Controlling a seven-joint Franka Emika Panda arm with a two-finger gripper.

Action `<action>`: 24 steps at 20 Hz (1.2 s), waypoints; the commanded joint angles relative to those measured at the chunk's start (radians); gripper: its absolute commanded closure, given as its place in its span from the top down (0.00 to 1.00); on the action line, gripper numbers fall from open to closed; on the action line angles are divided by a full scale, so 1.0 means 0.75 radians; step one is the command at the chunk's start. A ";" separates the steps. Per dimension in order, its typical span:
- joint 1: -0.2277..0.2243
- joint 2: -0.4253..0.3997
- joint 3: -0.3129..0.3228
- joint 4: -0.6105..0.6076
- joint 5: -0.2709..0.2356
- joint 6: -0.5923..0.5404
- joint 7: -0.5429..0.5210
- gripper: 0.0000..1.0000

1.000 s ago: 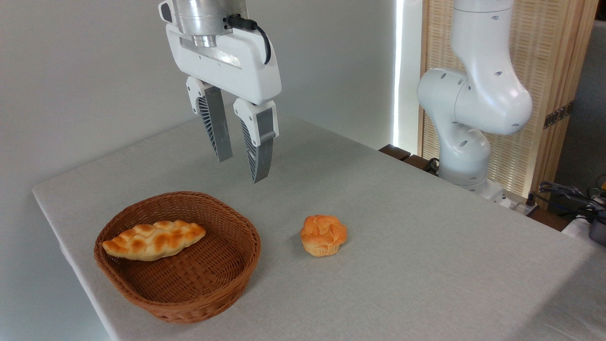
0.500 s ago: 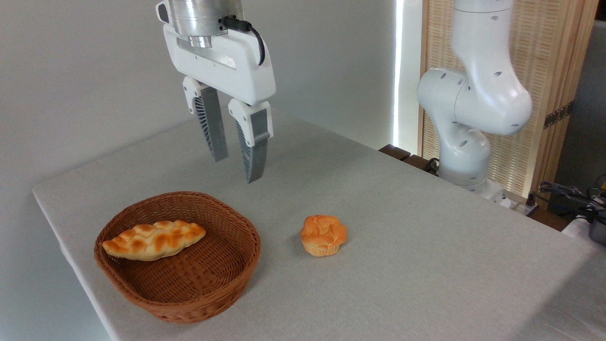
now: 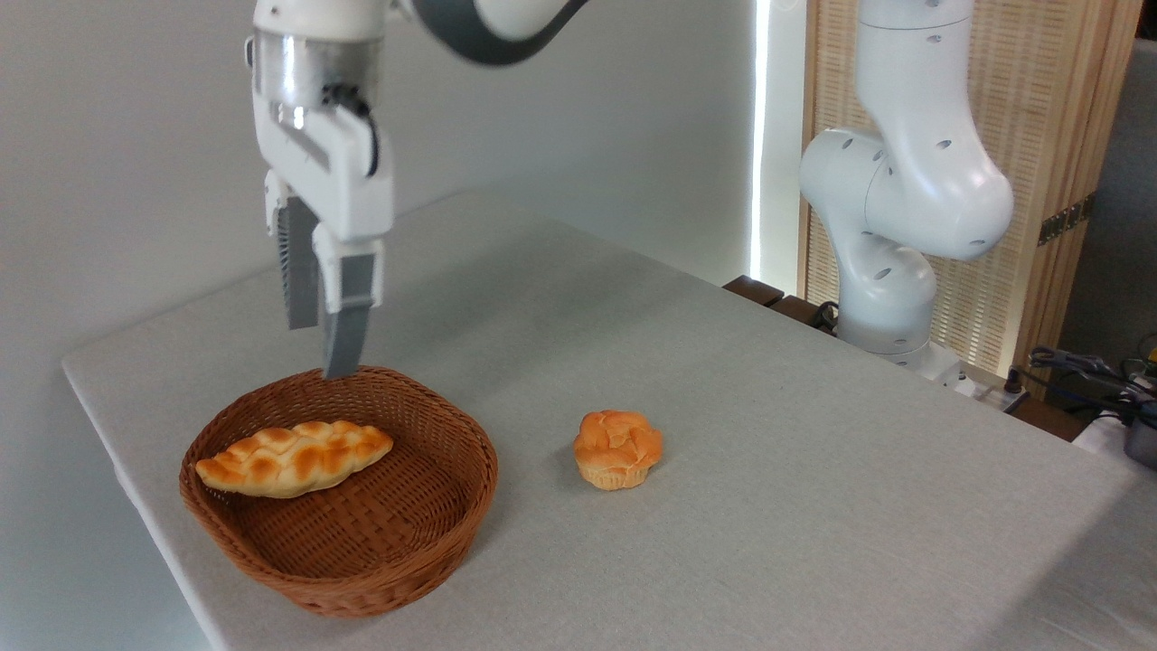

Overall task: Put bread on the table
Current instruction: 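Lower the open gripper down onto the long bread roll in the basket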

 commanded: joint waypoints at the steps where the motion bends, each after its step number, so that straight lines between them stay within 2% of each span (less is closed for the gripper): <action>1: -0.036 0.056 -0.035 -0.112 0.006 0.213 0.005 1.00; 4: -0.046 0.096 -0.056 -0.176 0.008 0.363 0.014 1.00; 6: -0.058 0.127 -0.056 -0.184 0.022 0.392 0.060 1.00; 8: -0.062 0.146 -0.056 -0.199 0.073 0.408 0.100 1.00; 15: -0.095 0.209 -0.058 -0.252 0.082 0.556 0.100 1.00; 17: -0.095 0.211 -0.058 -0.256 0.092 0.576 0.104 1.00; 20: -0.095 0.217 -0.058 -0.258 0.157 0.588 0.104 1.00; 24: -0.095 0.231 -0.058 -0.264 0.180 0.588 0.104 1.00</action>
